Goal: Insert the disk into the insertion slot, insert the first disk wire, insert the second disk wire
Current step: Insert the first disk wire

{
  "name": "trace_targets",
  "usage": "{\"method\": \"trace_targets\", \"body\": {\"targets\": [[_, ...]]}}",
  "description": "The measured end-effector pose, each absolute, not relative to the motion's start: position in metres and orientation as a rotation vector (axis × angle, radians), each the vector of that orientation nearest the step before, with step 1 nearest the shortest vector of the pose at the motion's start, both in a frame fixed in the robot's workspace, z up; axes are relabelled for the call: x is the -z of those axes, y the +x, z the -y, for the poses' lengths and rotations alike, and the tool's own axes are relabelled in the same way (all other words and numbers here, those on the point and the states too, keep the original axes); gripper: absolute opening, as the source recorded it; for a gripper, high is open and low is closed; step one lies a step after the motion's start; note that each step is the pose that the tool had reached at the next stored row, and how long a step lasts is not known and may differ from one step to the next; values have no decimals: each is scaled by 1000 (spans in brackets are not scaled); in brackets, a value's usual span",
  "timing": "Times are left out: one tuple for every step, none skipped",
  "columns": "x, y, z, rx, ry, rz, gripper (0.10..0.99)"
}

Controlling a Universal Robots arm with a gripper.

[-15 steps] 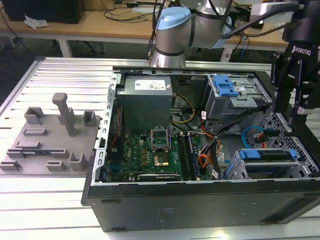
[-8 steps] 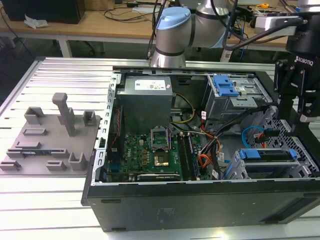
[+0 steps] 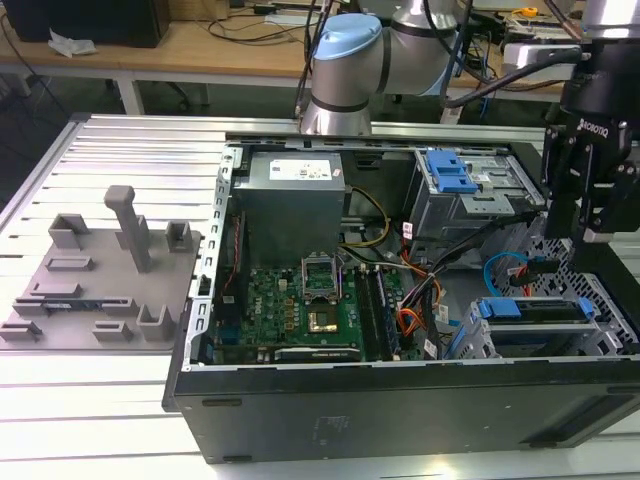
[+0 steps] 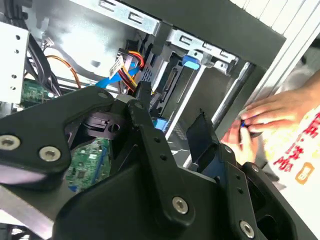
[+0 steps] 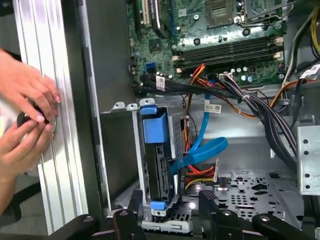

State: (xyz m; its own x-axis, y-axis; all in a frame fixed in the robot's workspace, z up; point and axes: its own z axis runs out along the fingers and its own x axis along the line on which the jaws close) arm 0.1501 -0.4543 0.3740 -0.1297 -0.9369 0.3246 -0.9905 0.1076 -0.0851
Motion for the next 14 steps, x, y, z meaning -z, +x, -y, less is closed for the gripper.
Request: {"method": "trace_targets", "body": {"targets": [[-371, 150, 454, -418, 1911, 2205, 565], [-370, 150, 450, -426, 1907, 2200, 565], [-369, 150, 448, -439, 1901, 2192, 565], [-369, 150, 446, -461, 1890, 2178, 565], [-368, 150, 444, -473, 1884, 2170, 565], [-367, 150, 443, -483, 1879, 2164, 565], [-366, 150, 443, -489, 1876, 2160, 565], [-364, 150, 442, -492, 1874, 2158, 565], [-362, 150, 442, -494, 1873, 2157, 565], [-359, 150, 441, -496, 1872, 2155, 565], [-356, 150, 439, -504, 1869, 2150, 565], [-355, 150, 438, -509, 1872, 2143, 565], [-354, 150, 438, -513, 1877, 2137, 565], [-354, 150, 438, -519, 1888, 2125, 565]]}}
